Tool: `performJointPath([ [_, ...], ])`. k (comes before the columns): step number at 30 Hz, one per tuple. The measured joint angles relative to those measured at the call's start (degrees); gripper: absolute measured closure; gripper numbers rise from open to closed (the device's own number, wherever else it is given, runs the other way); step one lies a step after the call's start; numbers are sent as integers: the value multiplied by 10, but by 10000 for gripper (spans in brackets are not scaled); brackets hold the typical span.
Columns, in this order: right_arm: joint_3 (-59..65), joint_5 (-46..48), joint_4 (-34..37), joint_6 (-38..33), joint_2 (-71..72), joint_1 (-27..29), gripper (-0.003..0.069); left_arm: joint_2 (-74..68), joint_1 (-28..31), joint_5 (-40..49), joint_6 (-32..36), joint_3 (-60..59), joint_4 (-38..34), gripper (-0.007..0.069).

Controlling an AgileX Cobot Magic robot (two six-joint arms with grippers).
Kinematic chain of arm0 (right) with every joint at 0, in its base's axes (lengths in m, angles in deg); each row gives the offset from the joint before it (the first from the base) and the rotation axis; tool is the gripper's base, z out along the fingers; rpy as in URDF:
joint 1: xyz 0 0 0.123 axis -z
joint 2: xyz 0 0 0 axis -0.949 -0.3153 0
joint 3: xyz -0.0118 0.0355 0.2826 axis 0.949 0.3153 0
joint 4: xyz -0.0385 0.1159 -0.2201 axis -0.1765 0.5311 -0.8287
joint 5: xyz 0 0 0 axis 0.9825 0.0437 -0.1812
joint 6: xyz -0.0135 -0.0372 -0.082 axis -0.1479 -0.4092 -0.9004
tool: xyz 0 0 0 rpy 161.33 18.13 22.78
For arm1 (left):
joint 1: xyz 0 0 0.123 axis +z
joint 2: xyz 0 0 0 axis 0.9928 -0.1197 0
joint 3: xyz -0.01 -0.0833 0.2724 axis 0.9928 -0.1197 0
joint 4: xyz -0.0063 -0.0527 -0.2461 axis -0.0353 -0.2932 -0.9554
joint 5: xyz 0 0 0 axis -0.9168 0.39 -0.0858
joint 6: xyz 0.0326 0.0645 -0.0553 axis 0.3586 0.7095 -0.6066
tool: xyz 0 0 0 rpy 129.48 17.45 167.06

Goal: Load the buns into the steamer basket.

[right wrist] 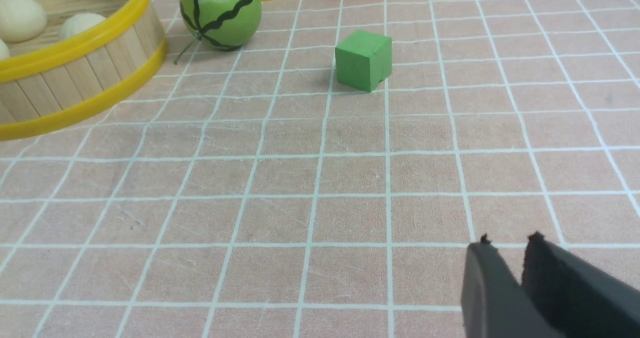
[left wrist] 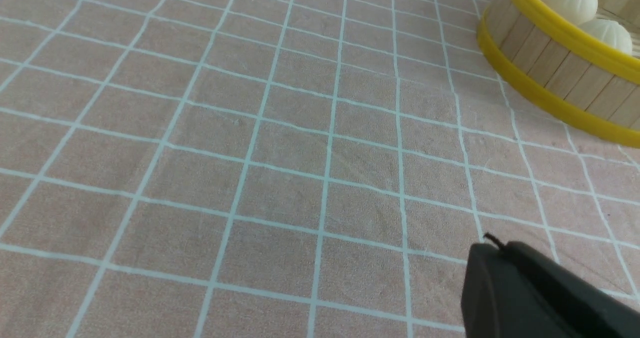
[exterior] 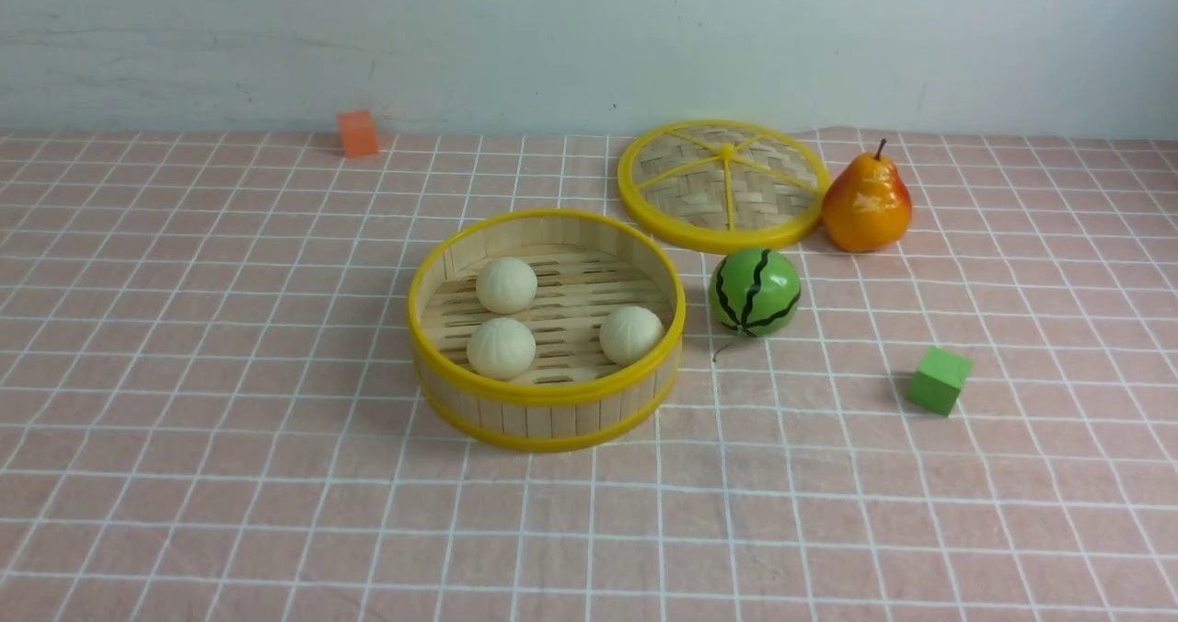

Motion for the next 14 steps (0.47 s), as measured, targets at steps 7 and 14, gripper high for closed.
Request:
performJointPath([
  [7,0,0,0,0,0,0,543,0,0,0,0,0,0,637],
  [14,0,0,0,0,0,0,533,0,0,0,0,0,0,634],
])
